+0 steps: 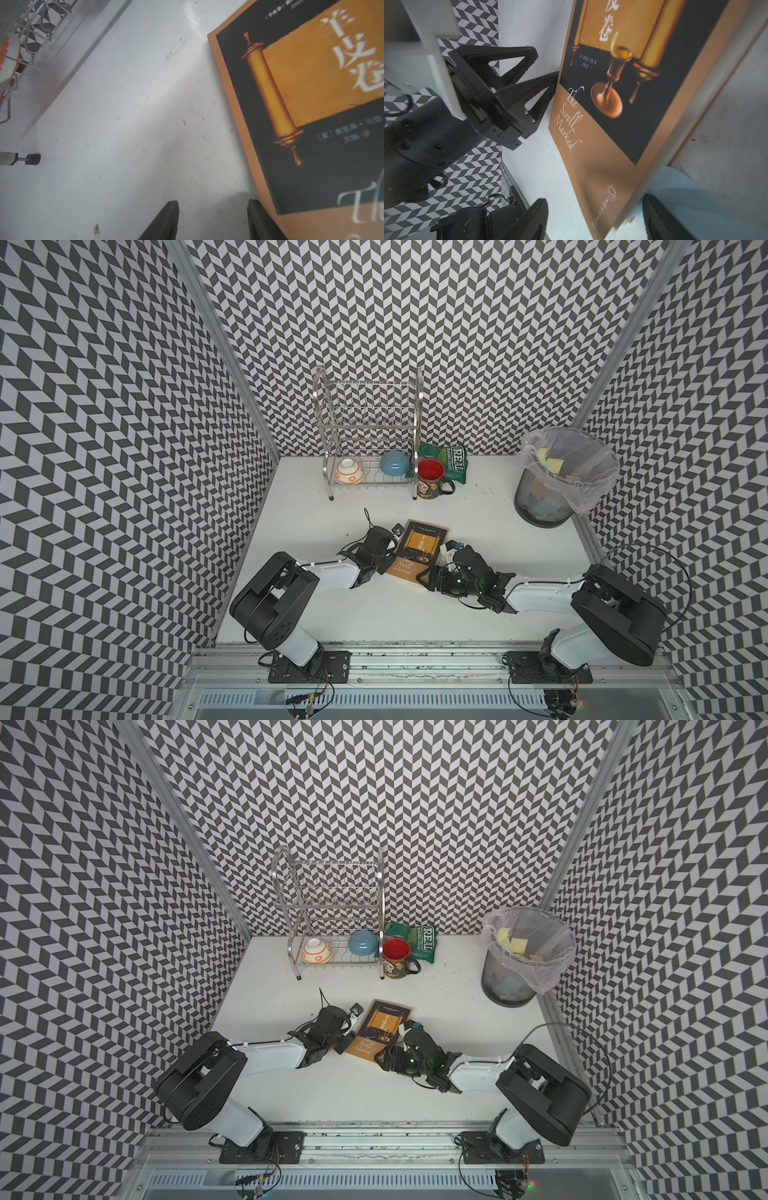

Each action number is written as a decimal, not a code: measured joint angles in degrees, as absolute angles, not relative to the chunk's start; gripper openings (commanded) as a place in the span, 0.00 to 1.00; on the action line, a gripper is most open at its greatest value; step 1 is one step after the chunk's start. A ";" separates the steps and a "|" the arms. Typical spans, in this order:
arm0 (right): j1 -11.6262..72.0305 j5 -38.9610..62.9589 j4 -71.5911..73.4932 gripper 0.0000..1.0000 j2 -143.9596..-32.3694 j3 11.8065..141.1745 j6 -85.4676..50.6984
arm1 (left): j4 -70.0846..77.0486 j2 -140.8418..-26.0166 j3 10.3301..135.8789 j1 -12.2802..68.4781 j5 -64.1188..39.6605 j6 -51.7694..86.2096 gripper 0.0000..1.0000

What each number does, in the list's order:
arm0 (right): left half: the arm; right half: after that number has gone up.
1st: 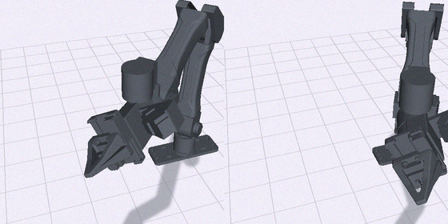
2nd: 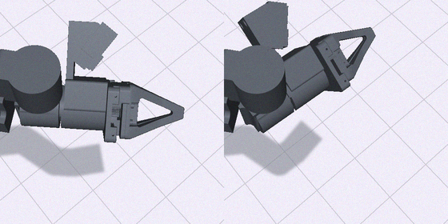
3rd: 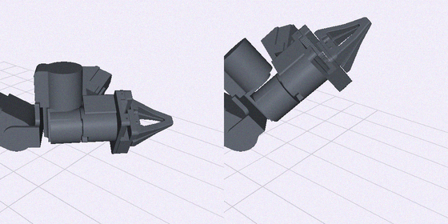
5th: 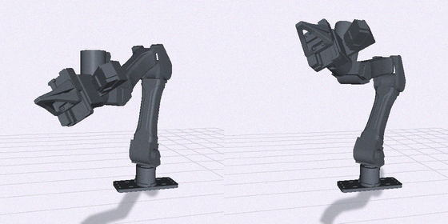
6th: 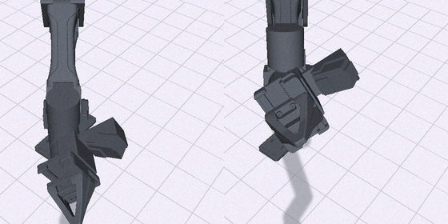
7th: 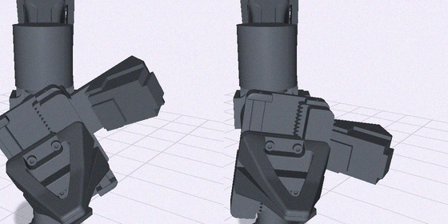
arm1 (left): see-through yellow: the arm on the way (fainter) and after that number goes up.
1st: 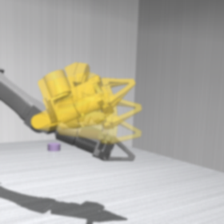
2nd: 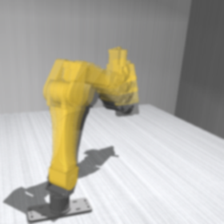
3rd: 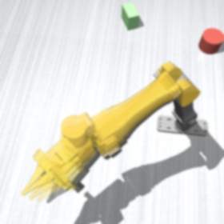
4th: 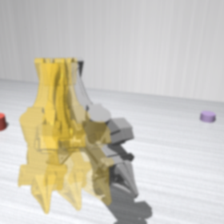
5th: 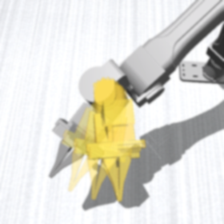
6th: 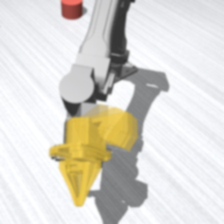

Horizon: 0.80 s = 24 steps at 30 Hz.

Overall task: Peel off the used sticky note
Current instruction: Open the book at the center of the board.

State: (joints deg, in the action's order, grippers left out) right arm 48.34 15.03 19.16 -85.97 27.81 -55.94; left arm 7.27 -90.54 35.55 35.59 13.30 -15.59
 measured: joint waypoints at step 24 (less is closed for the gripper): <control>48.58 14.81 17.82 0.69 -83.79 29.34 -54.94 | 7.68 -90.76 35.57 35.68 13.82 -15.59 0.56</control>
State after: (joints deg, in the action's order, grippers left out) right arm 48.58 14.81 17.82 -83.79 29.34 -54.94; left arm 7.68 -90.76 35.57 35.68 13.82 -15.59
